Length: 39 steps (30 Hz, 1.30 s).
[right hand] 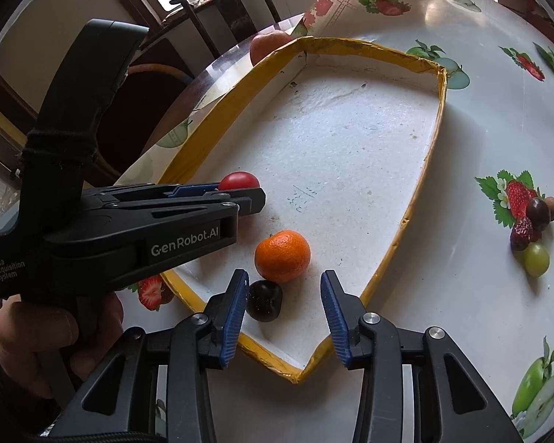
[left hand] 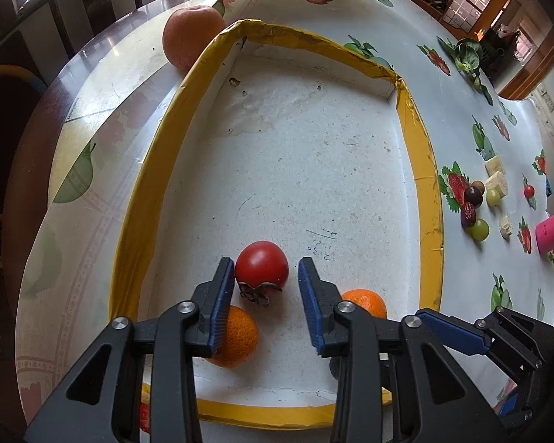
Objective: Organize fruits
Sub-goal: 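Release the tomato with the left gripper while the right gripper releases the orange in the tray, then move both open grippers back toward the remaining fruits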
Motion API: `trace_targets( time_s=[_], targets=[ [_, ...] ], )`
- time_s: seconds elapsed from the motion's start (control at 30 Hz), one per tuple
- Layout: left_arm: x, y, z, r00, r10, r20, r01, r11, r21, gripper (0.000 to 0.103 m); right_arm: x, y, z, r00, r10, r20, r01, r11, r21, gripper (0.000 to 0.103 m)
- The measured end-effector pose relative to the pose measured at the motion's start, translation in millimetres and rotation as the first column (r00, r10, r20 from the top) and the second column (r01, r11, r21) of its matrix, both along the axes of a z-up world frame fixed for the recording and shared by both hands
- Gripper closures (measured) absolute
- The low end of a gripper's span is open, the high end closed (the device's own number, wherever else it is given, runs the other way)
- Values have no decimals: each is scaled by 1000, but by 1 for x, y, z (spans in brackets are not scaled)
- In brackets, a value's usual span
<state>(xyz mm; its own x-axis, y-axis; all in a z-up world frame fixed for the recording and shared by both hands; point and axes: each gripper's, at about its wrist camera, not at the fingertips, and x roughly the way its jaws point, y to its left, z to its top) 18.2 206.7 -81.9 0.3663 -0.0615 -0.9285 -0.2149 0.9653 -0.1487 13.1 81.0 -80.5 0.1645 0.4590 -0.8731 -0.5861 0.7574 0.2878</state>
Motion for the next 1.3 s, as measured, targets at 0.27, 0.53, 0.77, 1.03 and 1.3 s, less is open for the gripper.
trace_targets(
  time_s=[0.27, 0.53, 0.77, 1.03, 1.3],
  targets=[
    [-7, -10, 12, 999, -11, 32, 10, 1000, 23, 46, -9, -35, 21, 998, -60, 24, 59, 998, 35, 59],
    [-14, -23, 26, 998, -26, 61, 24, 999, 23, 46, -21, -79, 40, 991, -130, 46, 127, 990, 53, 59],
    [-20, -39, 42, 994, -47, 95, 45, 999, 24, 46, -24, -116, 53, 976, -207, 66, 203, 977, 62, 59],
    [-25, -62, 56, 989, -77, 124, 74, 997, 25, 46, -28, -154, 65, 953, -284, 107, 279, 958, 61, 45],
    [-30, -87, 67, 983, -117, 141, 116, 993, 18, 43, -32, -185, 68, 933, -341, 113, 335, 940, 66, 45]
  ],
)
